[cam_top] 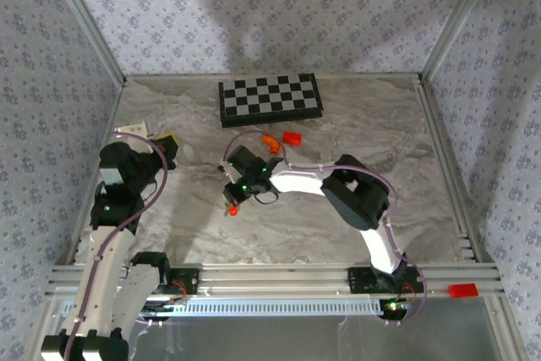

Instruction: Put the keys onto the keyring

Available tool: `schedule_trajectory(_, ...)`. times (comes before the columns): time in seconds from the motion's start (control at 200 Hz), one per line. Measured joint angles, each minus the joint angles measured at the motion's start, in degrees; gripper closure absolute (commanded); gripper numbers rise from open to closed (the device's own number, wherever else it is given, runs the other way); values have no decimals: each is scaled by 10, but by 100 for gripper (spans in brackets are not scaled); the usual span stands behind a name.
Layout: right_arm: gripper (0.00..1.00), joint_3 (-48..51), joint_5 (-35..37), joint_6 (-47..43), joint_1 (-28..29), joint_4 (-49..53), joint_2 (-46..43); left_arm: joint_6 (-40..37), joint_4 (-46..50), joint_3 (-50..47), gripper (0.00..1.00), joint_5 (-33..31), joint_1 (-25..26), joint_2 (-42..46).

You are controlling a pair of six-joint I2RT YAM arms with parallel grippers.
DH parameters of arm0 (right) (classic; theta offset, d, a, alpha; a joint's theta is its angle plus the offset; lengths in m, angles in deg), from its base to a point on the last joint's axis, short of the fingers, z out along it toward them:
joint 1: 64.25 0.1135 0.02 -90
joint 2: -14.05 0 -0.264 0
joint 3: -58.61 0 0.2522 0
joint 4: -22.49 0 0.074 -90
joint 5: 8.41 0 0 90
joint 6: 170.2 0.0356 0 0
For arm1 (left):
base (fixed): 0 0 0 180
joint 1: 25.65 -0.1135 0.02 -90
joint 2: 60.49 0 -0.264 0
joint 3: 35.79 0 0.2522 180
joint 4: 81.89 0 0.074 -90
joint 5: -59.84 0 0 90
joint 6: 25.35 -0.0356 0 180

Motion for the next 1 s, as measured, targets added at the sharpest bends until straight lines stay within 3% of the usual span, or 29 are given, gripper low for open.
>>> schedule_trajectory(0.25,100,125,46,-26,-31,37,-154,0,-2,-4,100,16,0,-8)
schedule_trajectory(0.465,100,222,69,-45,-35,59,-237,-1,-2,-11,100,41,6,-26)
schedule_trajectory(0.8,100,350,86,-43,-27,21,-304,-24,-13,-11,100,72,120,-37)
schedule_trajectory(1.0,91,367,90,-36,-27,11,-312,-31,-14,-11,100,86,156,-36)
